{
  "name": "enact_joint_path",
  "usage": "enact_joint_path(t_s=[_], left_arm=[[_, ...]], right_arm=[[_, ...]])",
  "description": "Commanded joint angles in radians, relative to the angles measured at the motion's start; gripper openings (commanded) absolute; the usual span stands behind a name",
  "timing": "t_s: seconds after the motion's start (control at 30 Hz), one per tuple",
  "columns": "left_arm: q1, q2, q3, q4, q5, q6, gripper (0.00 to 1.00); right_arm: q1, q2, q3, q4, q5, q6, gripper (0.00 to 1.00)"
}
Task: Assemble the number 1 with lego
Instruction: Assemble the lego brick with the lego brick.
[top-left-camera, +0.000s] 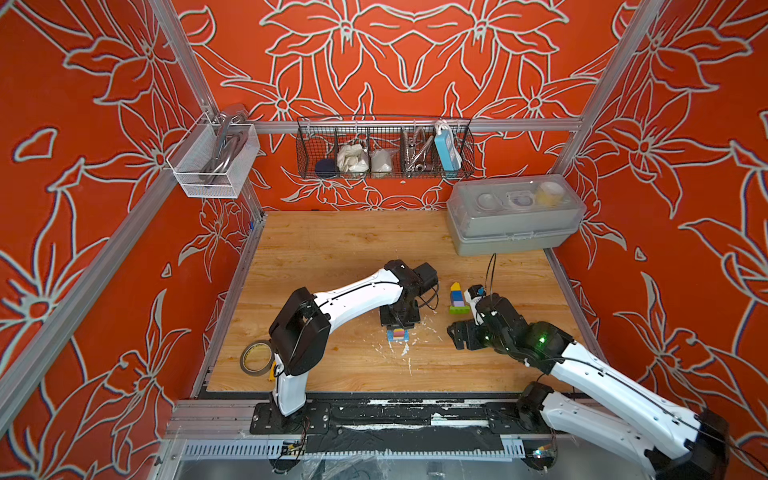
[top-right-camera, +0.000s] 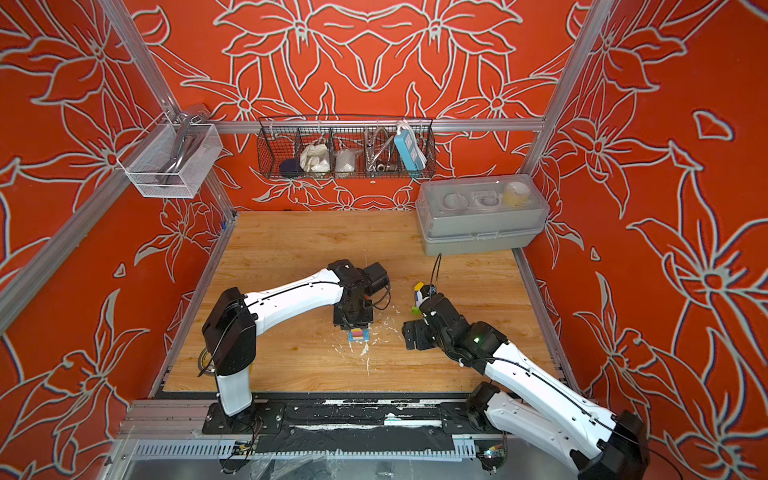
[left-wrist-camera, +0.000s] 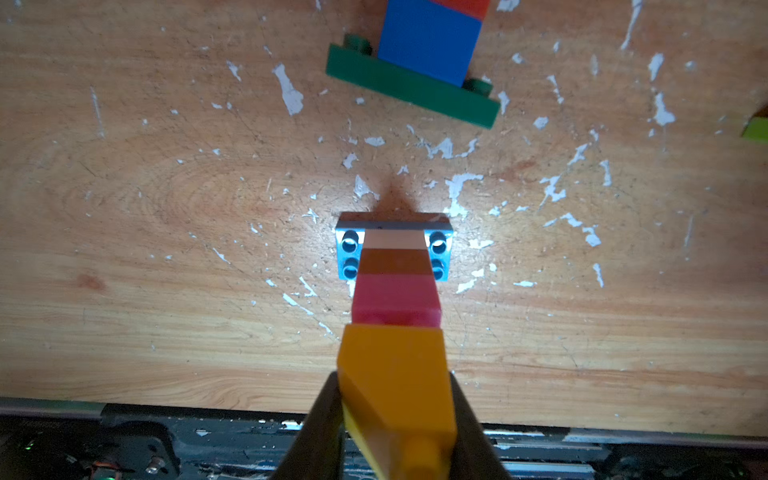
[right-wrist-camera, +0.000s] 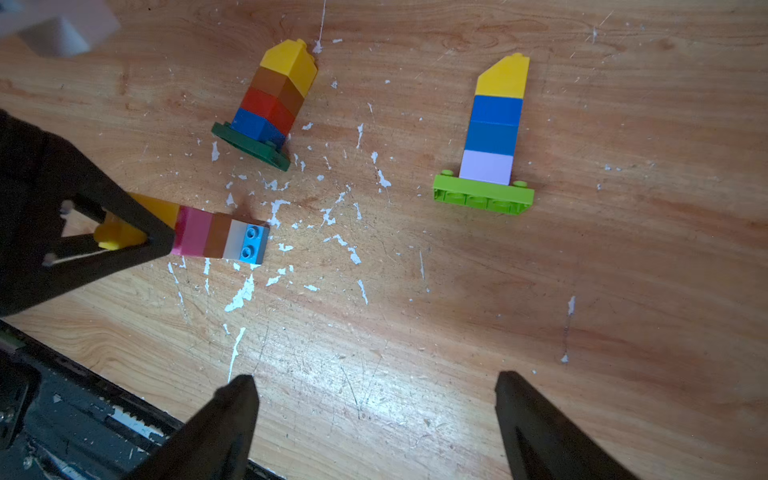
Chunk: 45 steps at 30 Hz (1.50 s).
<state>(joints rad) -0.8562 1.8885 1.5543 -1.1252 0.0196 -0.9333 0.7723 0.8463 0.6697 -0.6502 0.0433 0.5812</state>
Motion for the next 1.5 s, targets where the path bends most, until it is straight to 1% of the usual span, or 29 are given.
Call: enact_joint_path(t_s=[0.0, 0.13, 0.33, 0.67, 1.03, 1.23, 1.47], left_arm=[[-0.006, 0.024, 0.014, -0.034, -0.006, 0.022, 0.0], [-0.006, 0.032, 0.02, -0.029, -0.006, 0.04, 0.0], [-0.006, 0.078, 0.055, -0.062, 0.008, 0.118, 0.0], [-0.009, 0.109, 0.023, -0.036, 0.04, 0.19, 0.0], [-0.023, 0.143, 0.033, -0.055, 0.025, 0.257, 0.0], [-0.023, 0.178, 0.029, -0.062, 0.031, 0.278, 0.0], [-0.024, 0.207, 0.038, -0.087, -0.001, 0.278, 0.0]], right_arm=[[-0.001, -0.014, -0.015, 0.006, -0.005, -0.012, 0.94], [-0.001, -0.017, -0.015, 0.001, -0.006, -0.015, 0.94], [-0.002, -0.024, -0.012, 0.001, -0.006, -0.017, 0.94], [-0.001, -0.019, -0.015, 0.007, -0.017, -0.015, 0.94], [-0.002, -0.017, -0.016, 0.007, -0.024, -0.017, 0.94], [-0.004, -0.017, -0.011, 0.005, -0.024, -0.017, 0.94], [-0.002, -0.017, -0.007, 0.003, -0.021, -0.022, 0.94]])
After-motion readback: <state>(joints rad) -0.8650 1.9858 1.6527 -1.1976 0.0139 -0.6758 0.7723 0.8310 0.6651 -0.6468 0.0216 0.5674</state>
